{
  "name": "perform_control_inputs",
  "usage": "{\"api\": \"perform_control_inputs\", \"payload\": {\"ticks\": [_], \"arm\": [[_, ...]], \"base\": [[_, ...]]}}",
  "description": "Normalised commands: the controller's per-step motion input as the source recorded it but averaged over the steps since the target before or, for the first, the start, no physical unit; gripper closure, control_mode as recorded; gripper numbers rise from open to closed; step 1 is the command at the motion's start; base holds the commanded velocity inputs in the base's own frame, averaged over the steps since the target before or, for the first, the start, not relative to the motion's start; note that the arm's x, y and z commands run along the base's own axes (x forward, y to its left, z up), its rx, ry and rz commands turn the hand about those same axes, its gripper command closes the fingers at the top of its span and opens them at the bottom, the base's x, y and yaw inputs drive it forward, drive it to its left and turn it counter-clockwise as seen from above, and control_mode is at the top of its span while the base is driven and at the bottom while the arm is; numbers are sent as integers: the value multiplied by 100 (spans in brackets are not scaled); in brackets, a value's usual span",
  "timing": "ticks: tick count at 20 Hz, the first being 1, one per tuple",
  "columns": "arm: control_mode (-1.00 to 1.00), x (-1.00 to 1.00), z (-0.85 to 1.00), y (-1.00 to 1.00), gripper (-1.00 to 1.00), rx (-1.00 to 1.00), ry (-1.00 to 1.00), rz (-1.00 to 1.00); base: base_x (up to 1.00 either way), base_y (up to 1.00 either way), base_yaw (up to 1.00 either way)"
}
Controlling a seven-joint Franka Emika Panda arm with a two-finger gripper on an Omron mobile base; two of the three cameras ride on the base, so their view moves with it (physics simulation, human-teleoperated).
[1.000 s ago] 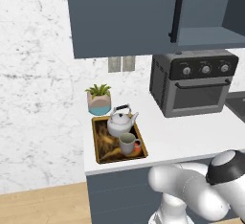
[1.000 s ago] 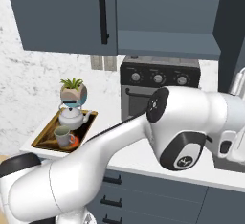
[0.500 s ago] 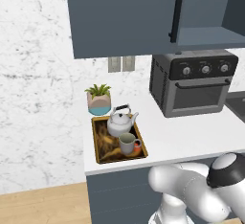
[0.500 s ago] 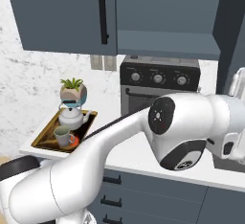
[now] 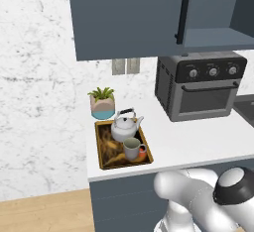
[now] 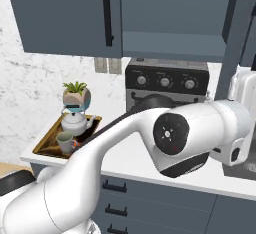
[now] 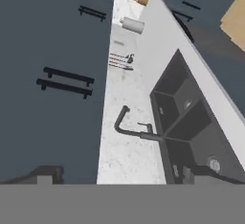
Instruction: Pick the kettle from the counter and place it on the tray. Then pick the mug from the cabinet and place it on the tray. Then close the cabinet doors.
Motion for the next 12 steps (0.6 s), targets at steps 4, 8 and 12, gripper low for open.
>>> {"api": "perform_control_inputs", "payload": {"ticks": [4, 8, 12], "arm": [[-100, 20, -8, 35, -100, 0, 4, 17], [-100, 23, -6, 39, -100, 0, 4, 17], [-100, 29, 0, 40, -100, 0, 3, 16]], "base": [[0, 0, 0], [0, 0, 0], [0, 0, 0]]}}
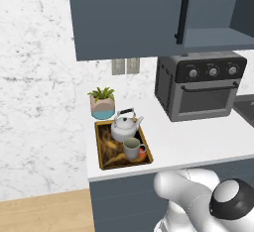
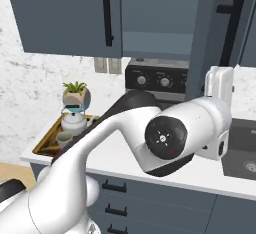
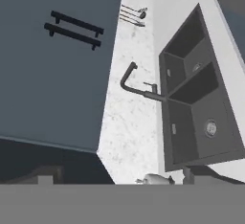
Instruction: Pick the kettle from the counter and place it on the tray. Then pick the mug from the cabinet and place it on the tray. Then close the cabinet doors.
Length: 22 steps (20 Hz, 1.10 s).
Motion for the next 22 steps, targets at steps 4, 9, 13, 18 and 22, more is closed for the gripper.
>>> {"api": "perform_control_inputs", "payload": {"ticks": [4, 9, 13, 18, 22], "arm": [[-100, 38, 0, 38, -100, 0, 12, 20], [-100, 32, 0, 48, -100, 0, 10, 20], [-100, 36, 0, 45, -100, 0, 12, 19], [-100, 41, -1, 42, -100, 0, 10, 18], [-100, 47, -13, 38, -100, 0, 5, 16]], "base": [[0, 0, 0], [0, 0, 0], [0, 0, 0], [0, 0, 0], [0, 0, 0]]}}
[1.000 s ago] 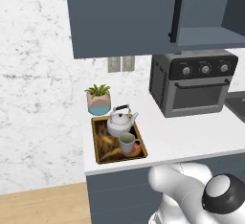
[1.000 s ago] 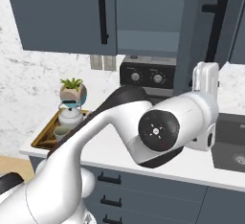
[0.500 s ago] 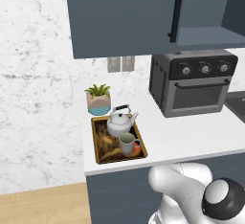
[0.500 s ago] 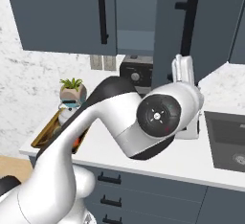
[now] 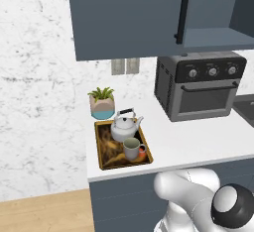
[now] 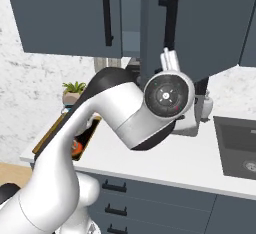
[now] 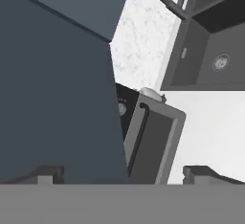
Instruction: Pick the kettle from the counter and place it on the tray. Then pick the mug from the cabinet and place it on the tray. Then close the cabinet doors.
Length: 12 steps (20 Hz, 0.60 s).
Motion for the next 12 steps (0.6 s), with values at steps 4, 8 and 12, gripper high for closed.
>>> {"api": "perform_control_inputs", "payload": {"ticks": [4, 8, 12], "arm": [[-100, 45, -18, 32, -100, 0, 0, 16], [-100, 55, -18, 30, -100, 0, 0, 14], [-100, 61, -19, 28, -100, 0, 0, 13]], "base": [[0, 0, 0], [0, 0, 0], [0, 0, 0]]}}
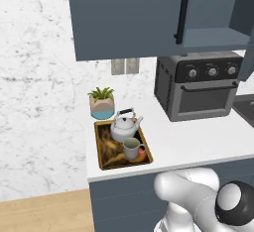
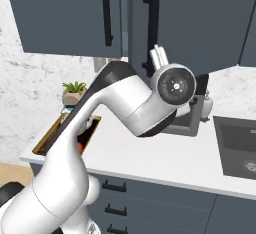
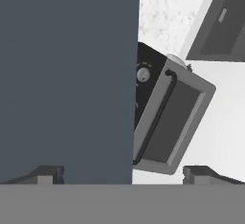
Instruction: Pick the kettle from the counter and place it on the tray. Then pick the mug from the cabinet and place it on the tray. Then close the cabinet doors.
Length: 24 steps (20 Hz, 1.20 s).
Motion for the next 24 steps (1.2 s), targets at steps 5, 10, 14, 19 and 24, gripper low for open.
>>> {"api": "perform_control_inputs", "payload": {"ticks": [5, 10, 14, 19, 24], "arm": [[-100, 61, -9, 29, -100, 0, 4, 12], [-100, 72, -6, 26, -100, 0, 0, 6], [-100, 87, -6, 22, -100, 0, 0, 0], [-100, 91, -9, 17, -100, 0, 0, 0], [-100, 88, -21, 16, -100, 1, 0, 0]], "base": [[0, 0, 0], [0, 0, 0], [0, 0, 0], [0, 0, 0], [0, 0, 0]]}}
